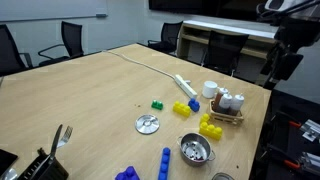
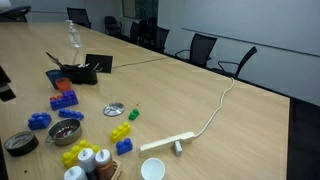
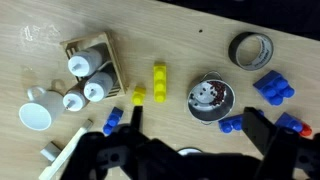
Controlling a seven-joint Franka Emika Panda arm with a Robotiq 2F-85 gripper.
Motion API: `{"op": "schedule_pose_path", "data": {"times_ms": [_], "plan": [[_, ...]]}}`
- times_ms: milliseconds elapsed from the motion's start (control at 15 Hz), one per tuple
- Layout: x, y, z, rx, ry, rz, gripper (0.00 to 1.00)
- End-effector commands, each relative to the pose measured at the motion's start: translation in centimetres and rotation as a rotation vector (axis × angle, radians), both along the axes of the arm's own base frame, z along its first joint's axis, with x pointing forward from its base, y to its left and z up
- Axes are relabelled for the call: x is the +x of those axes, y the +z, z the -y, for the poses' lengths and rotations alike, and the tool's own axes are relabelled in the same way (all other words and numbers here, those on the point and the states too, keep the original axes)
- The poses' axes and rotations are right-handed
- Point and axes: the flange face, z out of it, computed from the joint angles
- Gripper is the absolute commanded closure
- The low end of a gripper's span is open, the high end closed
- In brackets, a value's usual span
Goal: Put the silver lid on top of the silver pot
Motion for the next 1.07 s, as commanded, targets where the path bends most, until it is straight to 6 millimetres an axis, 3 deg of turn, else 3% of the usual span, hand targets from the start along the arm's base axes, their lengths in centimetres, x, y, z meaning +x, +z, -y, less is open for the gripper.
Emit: {"op": "schedule_pose_path", "data": {"times_ms": [0,333,600,1000], "plan": [[0.0,0.0,0.0,0.0,0.0,-0.001,0.0],[1.9,-0.4,-2.8,-0.009,0.049,-0.008,0.0],[5.2,-1.2,-7.4,-0.03,0.138,0.053,0.0],[11.2,-5.4,-15.7,-0.094,0.378,0.095,0.0]]}}
